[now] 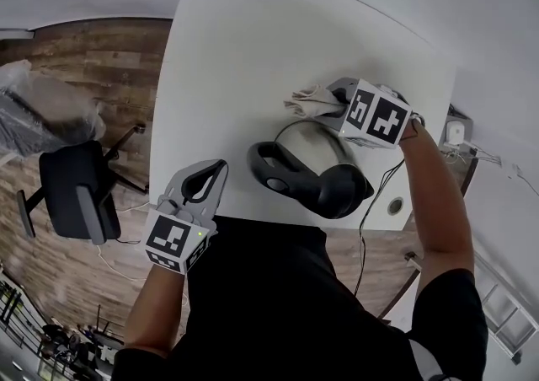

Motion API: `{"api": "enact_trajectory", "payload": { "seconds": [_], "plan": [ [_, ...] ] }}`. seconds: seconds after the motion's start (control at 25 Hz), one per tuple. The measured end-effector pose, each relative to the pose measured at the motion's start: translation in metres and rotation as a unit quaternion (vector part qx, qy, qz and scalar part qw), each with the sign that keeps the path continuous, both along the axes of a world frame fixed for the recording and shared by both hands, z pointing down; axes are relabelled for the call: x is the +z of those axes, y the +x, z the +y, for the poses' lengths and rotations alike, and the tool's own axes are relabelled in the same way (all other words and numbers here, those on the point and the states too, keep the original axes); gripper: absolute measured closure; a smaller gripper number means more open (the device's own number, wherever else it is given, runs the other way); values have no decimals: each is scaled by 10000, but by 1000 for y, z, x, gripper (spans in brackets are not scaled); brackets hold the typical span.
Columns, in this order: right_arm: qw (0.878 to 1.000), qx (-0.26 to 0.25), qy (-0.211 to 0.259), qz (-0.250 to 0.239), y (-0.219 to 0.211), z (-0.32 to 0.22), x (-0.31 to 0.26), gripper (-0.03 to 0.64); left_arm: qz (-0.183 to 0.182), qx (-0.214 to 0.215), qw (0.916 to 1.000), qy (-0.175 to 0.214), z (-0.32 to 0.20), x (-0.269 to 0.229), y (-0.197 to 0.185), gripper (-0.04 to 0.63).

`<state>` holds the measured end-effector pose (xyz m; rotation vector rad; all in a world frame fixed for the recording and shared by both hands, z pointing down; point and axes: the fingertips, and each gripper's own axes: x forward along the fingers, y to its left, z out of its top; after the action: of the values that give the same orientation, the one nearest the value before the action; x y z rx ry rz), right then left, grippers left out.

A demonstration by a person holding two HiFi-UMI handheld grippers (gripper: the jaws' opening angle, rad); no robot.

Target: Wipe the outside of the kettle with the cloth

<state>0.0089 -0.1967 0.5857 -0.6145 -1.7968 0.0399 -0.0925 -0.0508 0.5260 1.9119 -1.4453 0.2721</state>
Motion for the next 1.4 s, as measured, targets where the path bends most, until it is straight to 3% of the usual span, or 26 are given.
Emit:
{"api": "enact_trajectory", "payload": {
  "seconds": [0.24,0.48,0.56,0.64,0.76,0.88,1.08,1.32,1.4],
  "plan": [
    [9995,255,165,-104,-1,-13,-8,522,-18,8,10000,29,4,-4,-2,588],
    [9907,664,432,-1104,-4,-17,-92,522,-115,168,9998,88,3,-12,-2,589],
    [9856,356,471,-1585,-3,-6,-134,522,-161,244,9995,129,2,-16,0,589],
    [9806,-310,548,-1857,1,11,-174,522,-201,272,9993,177,0,-20,0,589],
    [9772,-1268,1039,-1351,15,24,-193,522,-251,280,9989,269,1,-25,0,589],
    [9651,-1982,1472,-869,20,33,-189,522,-430,442,9972,413,6,-28,5,589],
    [9607,-2262,1392,-803,11,42,-185,522,-736,530,9951,399,15,-33,9,588],
    [9598,-2468,1177,-630,-14,52,-154,522,-496,153,9979,377,29,-27,-13,589],
    [9592,-2535,1129,-544,-19,55,-140,522,-599,151,9975,357,34,-22,-17,588]
  ]
}}
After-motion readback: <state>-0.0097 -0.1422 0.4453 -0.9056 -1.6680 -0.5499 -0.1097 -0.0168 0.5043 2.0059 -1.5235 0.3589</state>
